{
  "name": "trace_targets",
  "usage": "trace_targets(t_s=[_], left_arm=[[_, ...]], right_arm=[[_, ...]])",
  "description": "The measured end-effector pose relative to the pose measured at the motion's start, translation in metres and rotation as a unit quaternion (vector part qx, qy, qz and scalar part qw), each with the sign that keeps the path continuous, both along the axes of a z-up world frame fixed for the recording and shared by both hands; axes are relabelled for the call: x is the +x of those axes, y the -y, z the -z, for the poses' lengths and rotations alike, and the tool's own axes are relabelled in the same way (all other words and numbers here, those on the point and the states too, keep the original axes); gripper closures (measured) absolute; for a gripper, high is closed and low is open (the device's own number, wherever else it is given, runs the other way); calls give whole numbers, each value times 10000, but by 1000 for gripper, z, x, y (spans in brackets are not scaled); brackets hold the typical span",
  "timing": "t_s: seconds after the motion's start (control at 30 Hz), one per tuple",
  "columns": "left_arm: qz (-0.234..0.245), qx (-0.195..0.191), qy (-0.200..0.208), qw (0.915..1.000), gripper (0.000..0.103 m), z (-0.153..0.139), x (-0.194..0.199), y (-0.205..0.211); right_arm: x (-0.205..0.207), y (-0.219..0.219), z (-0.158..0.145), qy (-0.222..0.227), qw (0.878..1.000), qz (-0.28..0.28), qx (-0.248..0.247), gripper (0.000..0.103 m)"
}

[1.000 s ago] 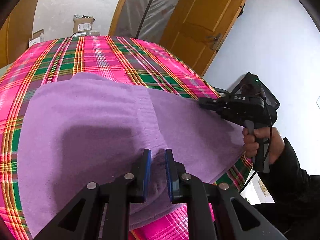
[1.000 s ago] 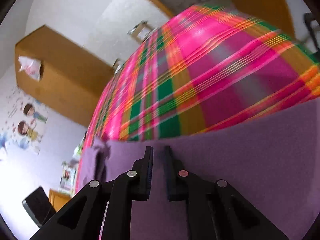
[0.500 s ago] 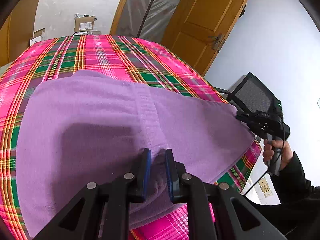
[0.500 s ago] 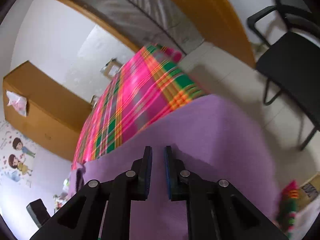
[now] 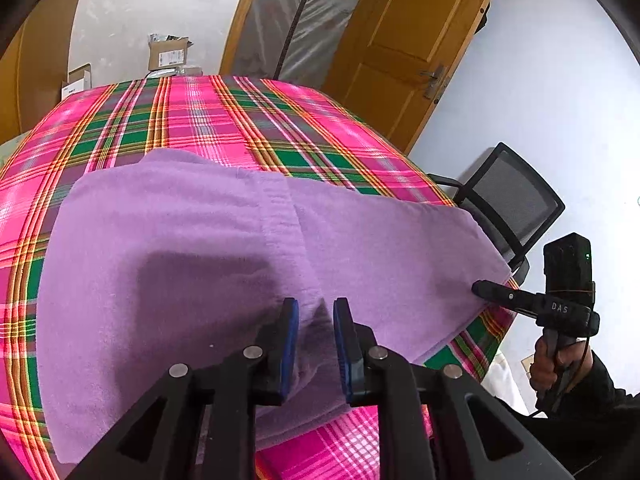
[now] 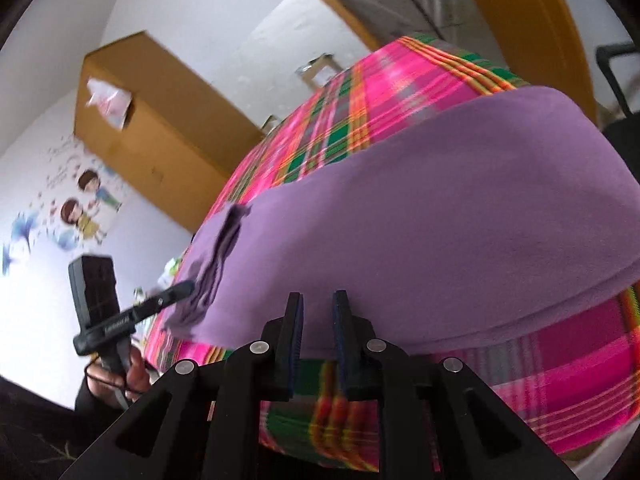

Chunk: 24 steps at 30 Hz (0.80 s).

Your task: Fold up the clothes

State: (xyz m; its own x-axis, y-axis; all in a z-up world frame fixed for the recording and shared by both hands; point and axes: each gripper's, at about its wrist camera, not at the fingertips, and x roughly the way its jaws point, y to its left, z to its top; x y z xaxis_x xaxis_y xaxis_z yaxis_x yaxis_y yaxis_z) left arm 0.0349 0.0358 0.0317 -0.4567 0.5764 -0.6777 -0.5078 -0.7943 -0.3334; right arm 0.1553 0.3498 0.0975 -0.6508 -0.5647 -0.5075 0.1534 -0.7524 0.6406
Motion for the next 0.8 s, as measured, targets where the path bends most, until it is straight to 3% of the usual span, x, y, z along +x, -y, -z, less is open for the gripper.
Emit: trace_targets(t_s=[0.2, 0.3, 0.53, 0.8], left_arm=[[421, -50, -98, 9991, 85, -5, 9, -31], [663, -149, -35, 9977, 85, 3, 13, -50], [863, -256, 222, 9957, 85, 20, 13, -67], [937, -302, 229, 9949, 85, 23, 18, -68]], right_arm=[[-21, 49, 2, -18, 9981, -604, 100, 86], [-21, 47, 5, -16, 9984, -570, 38, 89], [1, -24, 11, 49, 9985, 447, -311, 90], [34, -104, 12, 131, 9806, 1811, -743, 90]])
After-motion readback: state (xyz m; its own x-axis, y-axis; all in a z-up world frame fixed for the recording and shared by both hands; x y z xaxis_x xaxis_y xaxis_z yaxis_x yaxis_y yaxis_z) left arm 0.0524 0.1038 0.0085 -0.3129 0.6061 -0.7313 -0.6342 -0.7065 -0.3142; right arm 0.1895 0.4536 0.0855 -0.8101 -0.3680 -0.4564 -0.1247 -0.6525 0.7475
